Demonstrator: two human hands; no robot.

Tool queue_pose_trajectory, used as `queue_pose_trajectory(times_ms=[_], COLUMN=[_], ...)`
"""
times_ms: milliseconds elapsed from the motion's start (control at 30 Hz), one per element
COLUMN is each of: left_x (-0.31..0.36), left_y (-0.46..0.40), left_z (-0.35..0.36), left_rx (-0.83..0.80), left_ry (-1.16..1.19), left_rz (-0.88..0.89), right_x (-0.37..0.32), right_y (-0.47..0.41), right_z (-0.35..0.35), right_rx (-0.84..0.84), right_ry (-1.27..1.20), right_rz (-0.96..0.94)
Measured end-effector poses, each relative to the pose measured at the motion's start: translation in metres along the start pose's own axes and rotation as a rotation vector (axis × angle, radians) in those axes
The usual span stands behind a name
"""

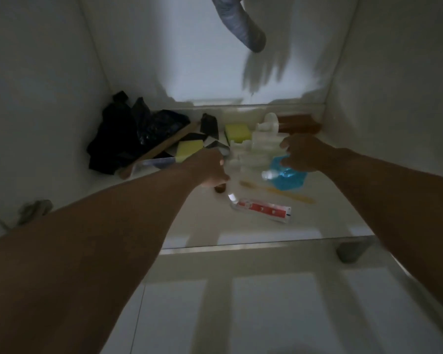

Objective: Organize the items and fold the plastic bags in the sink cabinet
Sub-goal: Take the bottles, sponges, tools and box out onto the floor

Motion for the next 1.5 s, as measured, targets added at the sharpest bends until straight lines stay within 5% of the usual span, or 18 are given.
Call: queue_pose_trajectory(times_ms=[667, 1033, 1233, 1367, 1500], left_x=[0.061, 0.064, 0.060, 0.061, 0.066], left_y=[-0.170, -0.214, -0.219, -0.218, -0.216], left_z=[0.021, 0.049, 0.050, 0.047, 0.053], left_rx=[0.179, 0.187, 0.168, 0.142, 0.047], left_ry=[0.023, -0.034, -0.014, -0.035, -0.081], left_rz=[0.099, 0.121, 0.084, 0.065, 0.071], right_x=[0.066, 0.088, 0.091, 0.095, 0.103], right_y=[-0.126, -0.215, -0.245, -0.244, -0.238], right_z=[-0.004, 0.021, 0.035, 0.032, 0.030], right_rx=[0.080, 0.120, 0.201, 0.145, 0.270], right_ry=[0.094, 0.030, 0.342, 0.271, 0.253], right_rz=[0.026, -0.003, -0.079, -0.113, -0.132])
Point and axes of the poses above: each hand's wrist, its own y-axis away from the middle knuckle, its own z-axis out of the palm, x = y × z, the point moved 4 cm from there along -y, towards the middle knuckle, and after that the axes turned 4 degrees about z, right-handed, at the moved point
